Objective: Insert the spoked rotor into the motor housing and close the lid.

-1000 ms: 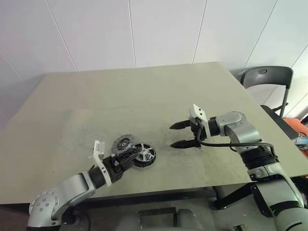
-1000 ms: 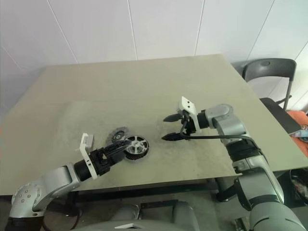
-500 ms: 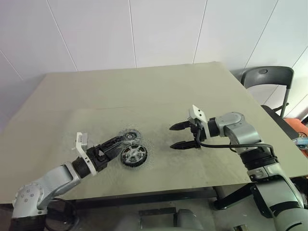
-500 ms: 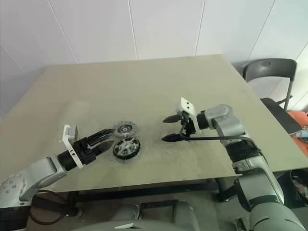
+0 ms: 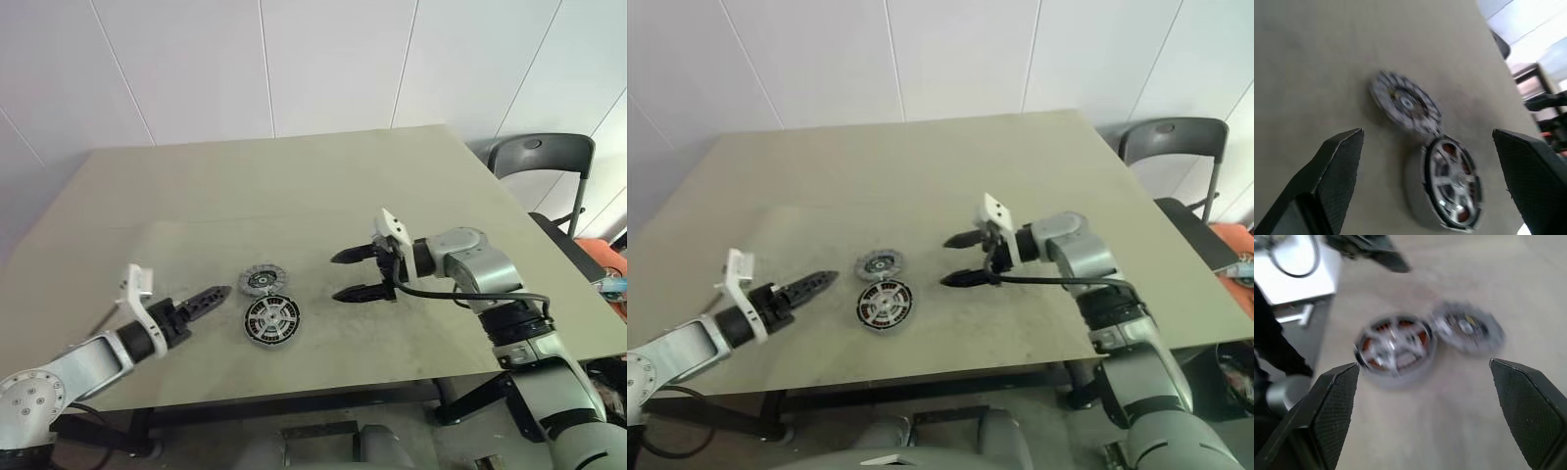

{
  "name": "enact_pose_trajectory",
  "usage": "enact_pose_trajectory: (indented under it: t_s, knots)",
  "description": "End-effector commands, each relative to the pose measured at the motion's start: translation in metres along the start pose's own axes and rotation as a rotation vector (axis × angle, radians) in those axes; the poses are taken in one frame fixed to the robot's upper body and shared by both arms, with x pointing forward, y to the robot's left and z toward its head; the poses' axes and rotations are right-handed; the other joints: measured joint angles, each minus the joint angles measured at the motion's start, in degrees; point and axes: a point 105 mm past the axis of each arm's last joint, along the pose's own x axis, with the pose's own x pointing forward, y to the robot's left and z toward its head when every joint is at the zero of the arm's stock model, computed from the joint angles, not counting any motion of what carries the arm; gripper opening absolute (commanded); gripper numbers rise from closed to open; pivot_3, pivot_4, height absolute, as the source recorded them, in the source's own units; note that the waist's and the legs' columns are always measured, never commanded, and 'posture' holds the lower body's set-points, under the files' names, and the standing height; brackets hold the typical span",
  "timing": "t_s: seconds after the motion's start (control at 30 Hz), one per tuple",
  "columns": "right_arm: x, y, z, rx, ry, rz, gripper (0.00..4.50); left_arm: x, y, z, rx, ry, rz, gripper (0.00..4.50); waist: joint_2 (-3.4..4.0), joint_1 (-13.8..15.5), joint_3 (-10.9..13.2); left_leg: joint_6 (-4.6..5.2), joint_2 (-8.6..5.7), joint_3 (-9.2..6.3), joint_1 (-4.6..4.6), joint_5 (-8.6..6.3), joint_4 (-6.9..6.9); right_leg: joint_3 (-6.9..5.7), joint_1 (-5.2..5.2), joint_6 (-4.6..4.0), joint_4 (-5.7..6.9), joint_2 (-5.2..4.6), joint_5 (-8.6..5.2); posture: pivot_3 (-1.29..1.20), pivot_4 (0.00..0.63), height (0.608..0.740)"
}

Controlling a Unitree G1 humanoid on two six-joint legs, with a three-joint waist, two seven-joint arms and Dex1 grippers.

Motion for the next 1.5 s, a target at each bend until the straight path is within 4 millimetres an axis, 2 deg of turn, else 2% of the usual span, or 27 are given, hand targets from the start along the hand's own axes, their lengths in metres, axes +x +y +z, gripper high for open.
enact_pose_trajectory:
  t_s: [0.03, 0.07, 0.13, 0.2, 0.33, 0.53, 0.67, 0.77, 0.8, 0.9, 1.03, 1.13, 1.3, 1.33, 1.43, 1.5]
  knots:
    - [0.021, 0.004, 0.033, -0.113, -0.048, 0.032, 4.50, -0.011, 0.007, 0.014, 0.311, 0.019, 0.036, 4.48, 0.02, -0.13, 0.01, 0.00, 0.01, 0.00, 0.01, 0.00, -0.03, 0.00, 0.00, 0.00, -0.04, 0.01, 0.00, 0.00, 0.000, 0.740]
    - [0.030, 0.002, 0.038, -0.122, -0.061, 0.032, 4.50, -0.014, 0.015, 0.015, 0.406, 0.055, 0.078, 4.48, 0.02, -0.18, 0.01, 0.00, 0.01, 0.02, 0.02, 0.00, -0.07, 0.00, -0.01, 0.00, -0.04, 0.01, 0.00, 0.00, 0.000, 0.740]
    - [0.046, 0.002, 0.045, -0.144, -0.080, 0.047, 4.10, -0.018, 0.026, 0.021, 0.583, 0.070, 0.132, 4.50, 0.10, -0.20, 0.06, 0.00, 0.02, 0.03, 0.06, 0.00, -0.19, 0.01, -0.03, 0.00, -0.04, 0.01, 0.00, 0.00, 0.000, 0.740]
    - [0.062, 0.007, 0.043, -0.212, -0.042, 0.095, 3.61, -0.021, 0.022, 0.024, 0.671, 0.075, 0.066, 4.50, 0.12, -0.08, 0.07, 0.00, 0.03, 0.02, 0.07, 0.00, -0.28, 0.01, -0.06, 0.00, -0.07, 0.02, 0.00, 0.00, 0.000, 0.740]
    - [0.082, 0.011, 0.034, -0.262, -0.010, 0.153, 2.17, -0.021, 0.021, 0.029, 0.733, 0.036, 0.061, 4.50, 0.08, 0.02, 0.05, 0.00, 0.04, -0.01, 0.05, 0.01, -0.48, -0.01, -0.09, 0.06, -0.23, 0.01, 0.03, 0.00, 0.000, 0.740]
    - [0.097, 0.011, 0.016, -0.241, 0.025, 0.204, 0.07, -0.017, 0.011, 0.015, 0.729, -0.009, 0.042, 4.50, 0.09, -0.39, 0.05, -0.03, 0.07, -0.01, 0.10, 0.03, -0.66, 0.00, -0.23, 0.24, -0.11, 0.00, 0.13, 0.00, 0.000, 0.740]
    - [0.102, 0.007, -0.016, -0.222, 0.138, 0.206, 0.03, -0.016, 0.004, 0.000, 0.716, 0.005, -0.016, 4.50, 0.09, -0.44, 0.05, -0.04, 0.09, -0.01, 0.17, 0.03, -0.65, 0.00, -0.22, 0.24, -0.01, 0.03, 0.13, 0.00, 0.000, 0.740]
    - [0.106, 0.006, -0.032, -0.203, 0.186, 0.208, 0.03, -0.016, 0.006, -0.002, 0.730, -0.005, 0.001, 4.50, 0.10, -0.42, 0.06, -0.06, 0.10, 0.00, 0.28, 0.05, -0.64, 0.00, -0.13, 0.23, 0.07, 0.07, 0.13, 0.00, 0.000, 0.740]
    - [0.106, 0.004, -0.043, -0.222, 0.243, 0.203, 0.03, -0.016, 0.007, -0.002, 0.742, -0.022, 0.010, 4.50, 0.11, -0.43, 0.06, -0.06, 0.11, 0.00, 0.33, 0.05, -0.63, 0.00, -0.10, 0.23, 0.09, 0.08, 0.13, 0.00, 0.000, 0.740]
    - [0.103, 0.001, -0.057, -0.241, 0.305, 0.195, 0.03, -0.016, 0.009, -0.007, 0.758, -0.020, 0.011, 4.50, 0.11, -0.44, 0.04, -0.07, 0.17, 0.03, 0.88, 0.04, -0.72, 0.01, 0.39, 0.15, 0.09, 0.11, 0.07, 0.00, 0.000, 0.740]
    - [0.099, 0.001, -0.033, -0.203, 0.198, 0.203, 0.03, -0.017, 0.013, -0.008, 0.748, -0.026, 0.027, 4.50, 0.14, -0.24, 0.04, -0.08, 0.49, 0.02, 1.07, 0.04, -0.63, 0.01, 0.67, 0.07, 0.02, 0.44, -0.06, 0.00, 0.000, 0.740]
    - [0.093, -0.001, -0.001, -0.167, 0.074, 0.186, 0.03, -0.019, 0.017, -0.007, 0.739, -0.030, 0.039, 4.50, 0.15, -0.30, 0.05, -0.08, 0.70, 0.02, 1.05, 0.05, -0.60, -0.01, 0.60, -0.05, 0.04, 0.64, 0.02, 0.00, 0.000, 0.740]
    - [0.079, 0.002, 0.036, -0.066, -0.086, 0.190, 0.03, -0.019, 0.018, -0.002, 0.715, -0.043, 0.043, 4.50, 0.16, -0.42, 0.05, -0.08, 0.93, 0.02, 0.92, 0.05, -0.71, 0.00, 0.27, -0.28, 0.15, 0.85, 0.21, 0.00, 0.000, 0.740]
    - [0.078, 0.003, 0.039, -0.053, -0.098, 0.188, 0.03, -0.019, 0.018, -0.002, 0.714, -0.045, 0.043, 4.50, 0.16, -0.41, 0.05, -0.08, 0.93, 0.02, 0.91, 0.05, -0.72, 0.00, 0.25, -0.29, 0.17, 0.85, 0.22, 0.00, 0.000, 0.740]
    - [0.084, 0.003, 0.029, -0.045, -0.058, 0.173, 0.03, -0.019, 0.017, -0.004, 0.688, -0.038, 0.033, 4.50, 0.16, -0.46, 0.05, -0.08, 0.93, 0.05, 0.91, 0.05, -0.73, 0.00, 0.24, -0.29, 0.15, 0.85, 0.20, 0.00, 0.000, 0.740]
    - [0.087, -0.005, 0.023, 0.028, -0.040, 0.117, 0.03, -0.019, 0.016, -0.005, 0.685, -0.043, 0.025, 4.50, 0.16, -0.43, 0.05, -0.08, 0.93, 0.06, 0.90, 0.05, -0.72, 0.00, 0.25, -0.29, 0.15, 0.85, 0.18, 0.00, 0.000, 0.740]
